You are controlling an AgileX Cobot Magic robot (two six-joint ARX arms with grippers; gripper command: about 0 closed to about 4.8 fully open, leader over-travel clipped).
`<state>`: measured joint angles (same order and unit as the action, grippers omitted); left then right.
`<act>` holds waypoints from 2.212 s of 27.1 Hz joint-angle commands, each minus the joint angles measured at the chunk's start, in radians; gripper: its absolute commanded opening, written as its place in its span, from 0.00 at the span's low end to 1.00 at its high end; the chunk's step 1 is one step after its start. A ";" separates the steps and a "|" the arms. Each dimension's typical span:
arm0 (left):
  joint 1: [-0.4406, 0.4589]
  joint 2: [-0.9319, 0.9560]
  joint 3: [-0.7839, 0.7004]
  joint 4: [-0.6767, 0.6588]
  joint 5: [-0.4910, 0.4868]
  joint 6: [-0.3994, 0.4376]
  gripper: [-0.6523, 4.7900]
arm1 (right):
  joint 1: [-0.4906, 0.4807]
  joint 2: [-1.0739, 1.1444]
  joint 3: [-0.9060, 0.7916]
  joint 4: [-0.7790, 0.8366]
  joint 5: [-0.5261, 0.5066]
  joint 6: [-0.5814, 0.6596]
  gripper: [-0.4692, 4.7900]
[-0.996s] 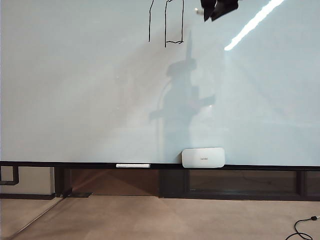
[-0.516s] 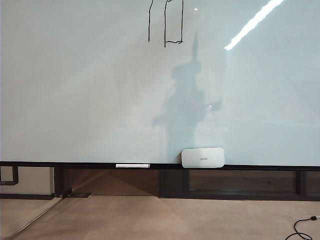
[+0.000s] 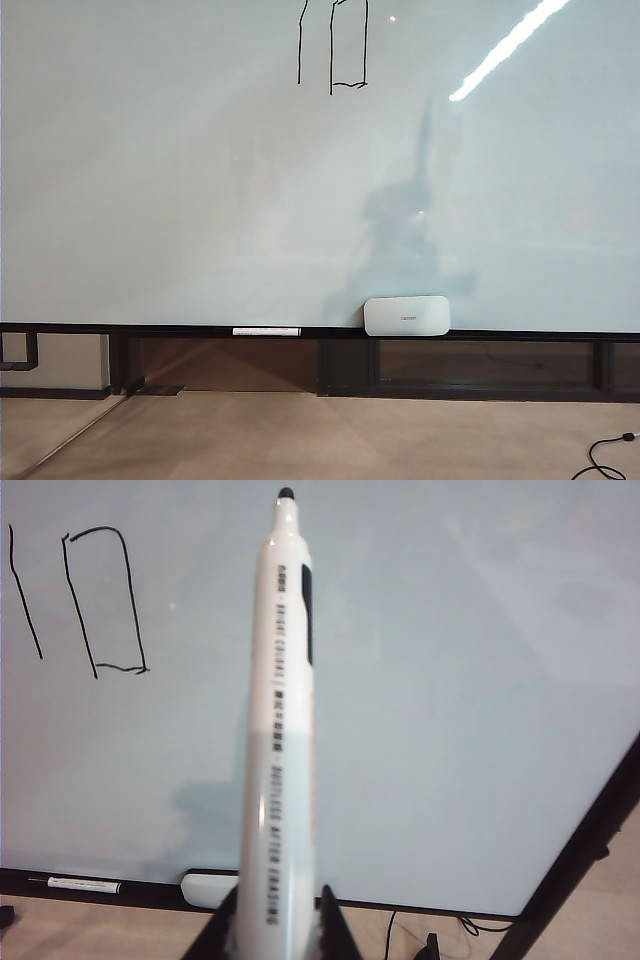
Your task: Reach to the right to find the marker pen, pick it up, and write the number 10 on the whiteboard.
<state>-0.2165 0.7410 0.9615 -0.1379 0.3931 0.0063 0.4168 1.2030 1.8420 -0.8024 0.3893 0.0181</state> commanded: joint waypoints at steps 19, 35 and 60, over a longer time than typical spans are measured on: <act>-0.002 -0.474 -0.235 -0.341 -0.437 -0.047 0.11 | 0.003 -0.683 -1.105 0.549 -0.128 0.088 0.08; -0.002 -0.641 -0.602 -0.131 -0.517 -0.194 0.11 | 0.002 -0.825 -1.416 0.718 -0.050 0.126 0.08; -0.004 -0.739 -0.939 0.155 -0.415 -0.040 0.11 | 0.002 -1.197 -1.741 0.752 -0.035 0.064 0.08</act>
<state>-0.2172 0.0040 0.0299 0.0040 -0.0261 -0.0582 0.4179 0.0029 0.1062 -0.0811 0.3393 0.0792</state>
